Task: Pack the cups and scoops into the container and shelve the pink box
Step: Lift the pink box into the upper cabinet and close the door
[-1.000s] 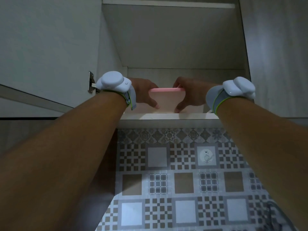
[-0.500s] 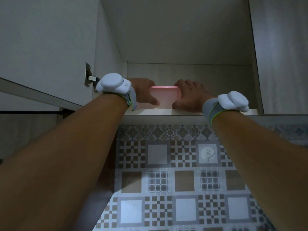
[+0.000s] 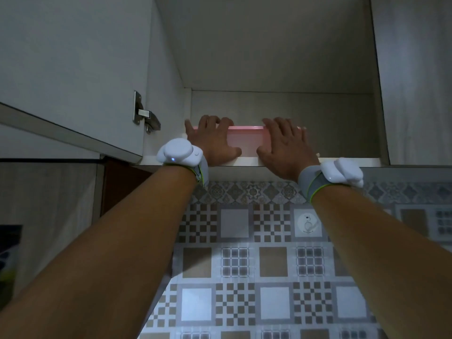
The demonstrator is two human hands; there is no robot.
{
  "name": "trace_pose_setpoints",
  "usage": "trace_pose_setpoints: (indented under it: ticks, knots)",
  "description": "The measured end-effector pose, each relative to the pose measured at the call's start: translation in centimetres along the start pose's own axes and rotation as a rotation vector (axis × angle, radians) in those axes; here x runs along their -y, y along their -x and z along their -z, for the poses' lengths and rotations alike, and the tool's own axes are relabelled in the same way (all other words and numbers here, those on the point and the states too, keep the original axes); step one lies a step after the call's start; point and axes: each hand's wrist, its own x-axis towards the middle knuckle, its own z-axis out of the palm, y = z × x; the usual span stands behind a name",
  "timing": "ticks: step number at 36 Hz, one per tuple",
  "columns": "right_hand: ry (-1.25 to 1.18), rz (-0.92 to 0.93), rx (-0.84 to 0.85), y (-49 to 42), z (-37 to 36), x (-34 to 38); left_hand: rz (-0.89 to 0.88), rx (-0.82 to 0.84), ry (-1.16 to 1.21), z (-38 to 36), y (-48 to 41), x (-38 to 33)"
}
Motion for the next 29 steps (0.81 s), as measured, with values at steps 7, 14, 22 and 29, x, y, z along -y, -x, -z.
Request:
trace_pose_setpoints:
  ticks: [7,14,22,29]
  knots:
    - [-0.017,-0.136,-0.345,4.0,-2.0,1.3,-0.009,-0.195,0.124,-0.6,4.2,0.0]
    - [-0.099,-0.176,-0.279,8.2,-2.4,4.6,0.082,-0.311,0.320,-1.3,13.5,0.3]
    - [-0.348,-0.165,-0.204,11.5,1.1,12.0,0.482,-0.494,0.734,2.2,22.3,0.6]
    - [-0.424,-0.092,-0.280,12.4,7.6,20.2,0.510,-0.524,0.767,7.4,26.6,1.6]
